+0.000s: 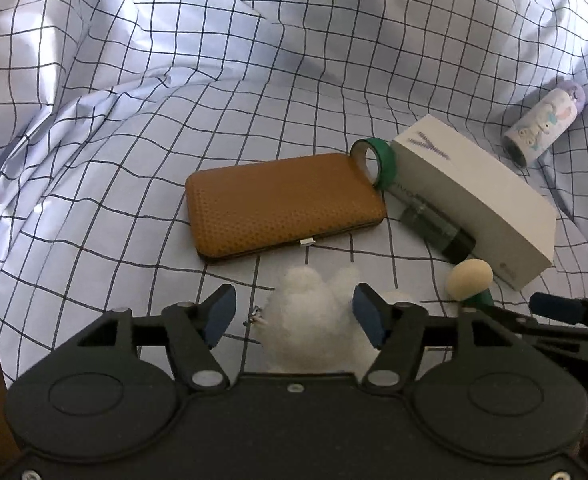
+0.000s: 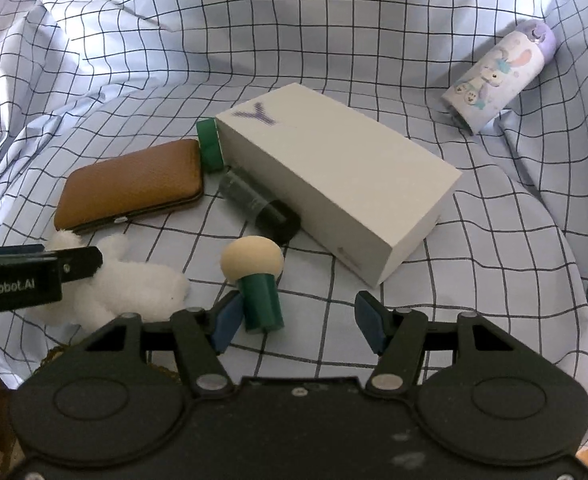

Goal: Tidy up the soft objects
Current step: 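Grasp wooden-topped green stopper with right tool while left tool holds fluffy toy, then carry fluffy toy and green stopper to the woven basket with both tools, then lower fluffy toy into basket with left tool while right tool lowers stopper in, then open both tools and withdraw them from the basket, then move left tool toward green tape roll beside the brown leather case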

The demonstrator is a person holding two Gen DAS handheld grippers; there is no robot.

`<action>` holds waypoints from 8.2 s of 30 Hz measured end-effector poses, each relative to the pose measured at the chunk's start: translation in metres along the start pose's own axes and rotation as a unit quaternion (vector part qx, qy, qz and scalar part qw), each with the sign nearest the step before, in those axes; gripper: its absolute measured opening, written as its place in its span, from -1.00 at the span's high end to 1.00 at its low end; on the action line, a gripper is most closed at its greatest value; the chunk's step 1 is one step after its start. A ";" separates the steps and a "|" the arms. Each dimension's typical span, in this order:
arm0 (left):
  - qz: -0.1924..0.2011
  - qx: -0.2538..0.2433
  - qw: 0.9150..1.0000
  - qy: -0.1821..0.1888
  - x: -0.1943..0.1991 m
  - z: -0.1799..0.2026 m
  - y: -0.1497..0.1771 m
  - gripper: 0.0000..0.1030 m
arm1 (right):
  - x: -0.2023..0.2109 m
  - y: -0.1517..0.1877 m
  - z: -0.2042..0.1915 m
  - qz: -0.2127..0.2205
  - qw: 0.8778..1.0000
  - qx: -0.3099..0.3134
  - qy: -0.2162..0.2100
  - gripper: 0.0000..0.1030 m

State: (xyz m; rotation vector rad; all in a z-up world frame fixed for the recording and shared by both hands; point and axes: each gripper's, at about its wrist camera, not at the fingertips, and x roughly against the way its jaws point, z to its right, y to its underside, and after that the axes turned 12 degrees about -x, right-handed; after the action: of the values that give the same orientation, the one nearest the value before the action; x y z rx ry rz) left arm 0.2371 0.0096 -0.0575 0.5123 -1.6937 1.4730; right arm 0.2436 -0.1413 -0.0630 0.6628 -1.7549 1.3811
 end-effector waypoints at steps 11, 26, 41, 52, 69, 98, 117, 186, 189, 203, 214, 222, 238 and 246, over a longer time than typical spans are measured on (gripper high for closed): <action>0.000 0.008 1.000 0.005 0.001 -0.005 0.000 -0.24 | -0.010 -0.002 -0.014 -0.004 1.000 0.006 -0.027 -0.16; 0.002 0.020 1.000 0.008 0.004 -0.011 -0.003 -0.28 | -0.022 -0.013 -0.022 0.014 0.999 -0.002 -0.031 0.29; -0.005 -0.061 0.998 -0.006 0.001 0.036 -0.010 -0.92 | 0.016 -0.005 0.015 0.031 0.997 -0.055 -0.047 0.29; -0.063 -0.083 0.994 -0.031 -0.030 0.052 -0.011 -0.96 | 0.013 0.000 0.025 0.013 0.995 -0.075 -0.061 0.29; -0.014 -0.001 1.000 0.016 -0.018 0.021 -0.029 0.22 | 0.014 0.004 0.028 0.010 0.994 -0.092 -0.064 0.29; -0.037 -0.271 0.960 0.050 -0.034 0.052 -0.015 -0.49 | 0.013 0.003 0.030 0.002 0.993 -0.094 -0.072 0.29; -0.001 -0.135 0.990 0.043 0.000 0.033 -0.026 0.11 | 0.038 0.003 0.027 0.031 0.992 -0.091 -0.076 0.29; -0.049 -0.091 0.989 0.104 0.096 0.074 0.065 -0.44 | 0.128 0.067 0.065 0.031 0.992 -0.106 -0.061 0.05; -0.051 -0.088 0.989 0.103 0.095 0.074 0.065 -0.44 | 0.125 0.068 0.064 0.025 0.992 -0.107 -0.058 0.04; -0.053 -0.078 0.991 0.090 0.092 0.066 0.060 -0.46 | 0.109 0.070 0.060 0.001 0.993 -0.106 -0.050 -0.05; -0.018 -0.080 0.995 0.050 0.084 0.049 0.032 -0.49 | 0.091 0.051 0.048 0.000 0.991 -0.121 -0.056 -0.26; 0.004 -0.076 0.997 0.017 0.064 0.028 0.007 -0.50 | 0.076 0.033 0.029 0.013 0.989 -0.141 -0.048 -0.65; 0.038 -0.155 0.987 -0.021 -0.003 0.028 -0.063 -0.56 | 0.032 0.016 0.012 -0.009 0.988 -0.151 -0.032 -0.73; 0.023 -0.198 0.980 -0.021 -0.048 0.036 -0.085 -0.56 | 0.019 0.008 0.017 -0.017 0.987 -0.159 -0.037 -0.73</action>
State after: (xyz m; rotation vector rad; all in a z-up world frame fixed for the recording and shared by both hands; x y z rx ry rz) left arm 0.3179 -0.0548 -0.0423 0.2902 -1.9804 1.1182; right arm 0.2219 -0.1544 -0.0537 0.5706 -1.9576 1.0331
